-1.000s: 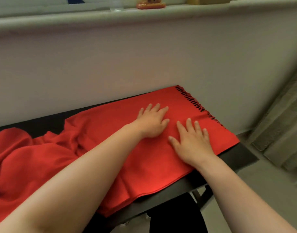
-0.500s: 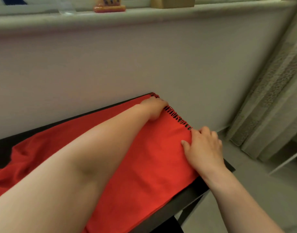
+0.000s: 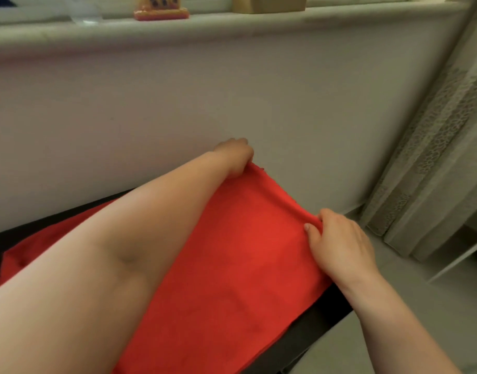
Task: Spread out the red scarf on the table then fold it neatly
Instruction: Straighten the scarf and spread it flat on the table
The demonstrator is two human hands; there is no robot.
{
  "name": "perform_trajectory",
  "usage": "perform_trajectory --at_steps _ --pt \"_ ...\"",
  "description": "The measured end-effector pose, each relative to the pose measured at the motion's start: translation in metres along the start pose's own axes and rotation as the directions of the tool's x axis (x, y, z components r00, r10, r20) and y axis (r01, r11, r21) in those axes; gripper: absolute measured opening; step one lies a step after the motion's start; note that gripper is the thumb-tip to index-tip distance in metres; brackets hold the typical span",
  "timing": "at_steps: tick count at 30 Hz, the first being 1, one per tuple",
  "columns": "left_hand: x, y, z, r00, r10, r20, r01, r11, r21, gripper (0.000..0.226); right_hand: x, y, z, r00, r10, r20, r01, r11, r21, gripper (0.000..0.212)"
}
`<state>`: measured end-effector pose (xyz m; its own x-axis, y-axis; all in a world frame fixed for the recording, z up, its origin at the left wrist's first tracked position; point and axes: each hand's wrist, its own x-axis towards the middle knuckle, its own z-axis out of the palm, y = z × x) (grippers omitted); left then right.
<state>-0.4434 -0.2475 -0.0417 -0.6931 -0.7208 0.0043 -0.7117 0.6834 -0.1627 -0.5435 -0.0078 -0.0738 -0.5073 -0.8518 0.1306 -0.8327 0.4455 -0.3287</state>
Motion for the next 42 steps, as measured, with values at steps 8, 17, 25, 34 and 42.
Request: perform_trajectory --at_steps 8,17,25,34,42 --pt "0.002 0.010 -0.037 0.914 -0.111 -0.390 -0.079 0.895 -0.439 0.026 0.004 -0.001 -0.054 0.974 -0.001 -0.226 0.034 0.989 0.144 0.018" --pt "-0.113 -0.061 -0.018 0.858 -0.177 -0.481 -0.030 0.919 -0.392 0.019 -0.075 -0.079 -0.046 0.894 -0.442 -0.076 0.448 0.880 0.157 0.017" --pt "-0.178 -0.074 0.040 0.954 -0.203 -0.221 0.133 0.947 -0.294 0.020 -0.113 -0.099 0.003 0.872 -0.475 0.120 0.473 0.880 0.045 0.023" --pt "-0.200 -0.090 0.035 0.955 -0.219 -0.198 0.165 0.952 -0.256 0.022 -0.132 -0.101 -0.004 0.827 -0.547 0.128 0.548 0.836 0.032 0.017" --pt "-0.195 -0.095 0.035 0.850 -0.502 -0.159 0.361 0.776 -0.518 0.030 -0.112 -0.093 -0.002 0.879 -0.469 0.083 0.459 0.880 0.121 0.061"
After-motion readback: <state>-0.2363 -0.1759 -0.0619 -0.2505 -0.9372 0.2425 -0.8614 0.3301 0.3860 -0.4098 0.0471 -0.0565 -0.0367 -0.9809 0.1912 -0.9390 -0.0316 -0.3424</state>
